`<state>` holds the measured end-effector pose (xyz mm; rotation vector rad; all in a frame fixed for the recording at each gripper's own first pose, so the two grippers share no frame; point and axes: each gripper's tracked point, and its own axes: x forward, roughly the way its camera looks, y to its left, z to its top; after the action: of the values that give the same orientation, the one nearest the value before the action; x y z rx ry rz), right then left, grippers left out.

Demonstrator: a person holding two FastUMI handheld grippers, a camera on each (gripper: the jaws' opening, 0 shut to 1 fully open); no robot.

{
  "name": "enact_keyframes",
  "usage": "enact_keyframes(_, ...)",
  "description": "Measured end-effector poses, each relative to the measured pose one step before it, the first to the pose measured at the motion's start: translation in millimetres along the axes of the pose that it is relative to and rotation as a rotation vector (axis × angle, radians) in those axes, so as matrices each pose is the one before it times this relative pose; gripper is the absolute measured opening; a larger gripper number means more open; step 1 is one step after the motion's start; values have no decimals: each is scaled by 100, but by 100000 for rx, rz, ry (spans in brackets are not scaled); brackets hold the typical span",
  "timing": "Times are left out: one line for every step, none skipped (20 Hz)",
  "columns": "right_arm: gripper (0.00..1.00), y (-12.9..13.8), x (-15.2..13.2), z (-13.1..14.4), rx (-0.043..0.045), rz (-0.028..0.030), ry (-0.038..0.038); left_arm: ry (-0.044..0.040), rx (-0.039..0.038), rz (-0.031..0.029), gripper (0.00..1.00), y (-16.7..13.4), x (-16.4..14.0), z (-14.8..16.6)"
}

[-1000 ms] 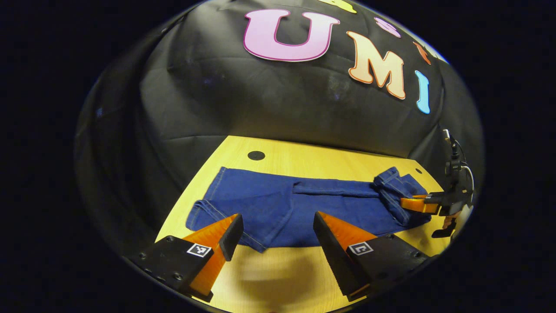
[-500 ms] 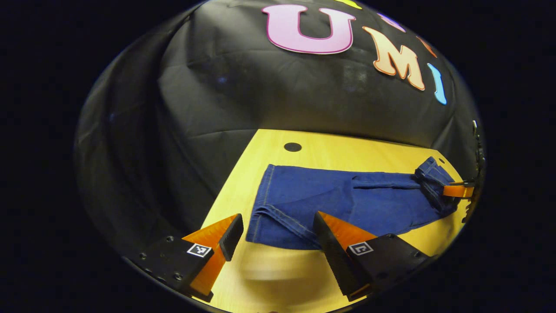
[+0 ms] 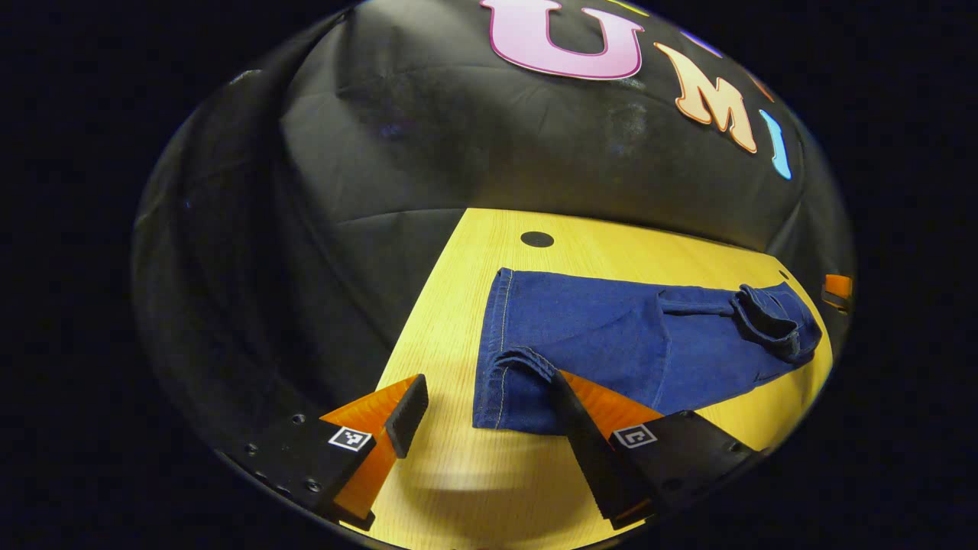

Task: Grasp the waist and the cuffs of the jeans and fold them to make the two legs overlap; first hold the waist and fold one-third of the jeans toward the cuffs, then hold the cuffs and fold the remaining one-third in the same direction to finish folding.

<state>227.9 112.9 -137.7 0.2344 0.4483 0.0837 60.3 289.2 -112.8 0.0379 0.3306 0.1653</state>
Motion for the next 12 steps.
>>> enact_keyframes(98,-720,-273,-44,800,-2001,34,-71,-542,-2045,98,-389,383,40)
enact_keyframes(98,-719,-254,-227,759,-1988,47,269,-448,-2164,95,-433,405,-20)
enact_keyframes(98,-472,-344,16,386,-1239,42,417,242,-1330,97,-238,473,-187)
enact_keyframes(98,-406,-344,-169,116,-1291,-8,619,543,-800,95,-194,389,-175)
enact_keyframes(98,-310,-271,29,-23,-915,-260,235,305,-709,95,-176,309,16)
enact_keyframes(98,-38,-320,-38,-29,-545,-257,343,-185,-1372,95,-199,-19,-136)
enact_keyframes(98,14,-179,119,-174,-264,-149,432,-531,-578,95,-64,130,-136)
enact_keyframes(98,-87,-272,-56,-210,-158,-211,194,-904,-630,94,-267,300,-150)
enact_keyframes(98,-155,-47,108,-217,-216,-125,-158,-1137,-565,94,-187,194,-42)
enact_keyframes(98,-215,-93,-60,-167,-285,25,-209,-706,-114,94,-152,25,-10)
enact_keyframes(98,-138,-11,77,-350,-332,-34,-460,-346,-79,93,8,141,28)
enact_keyframes(98,-131,-102,-37,-183,-104,-47,-277,-490,83,92,74,61,-22)
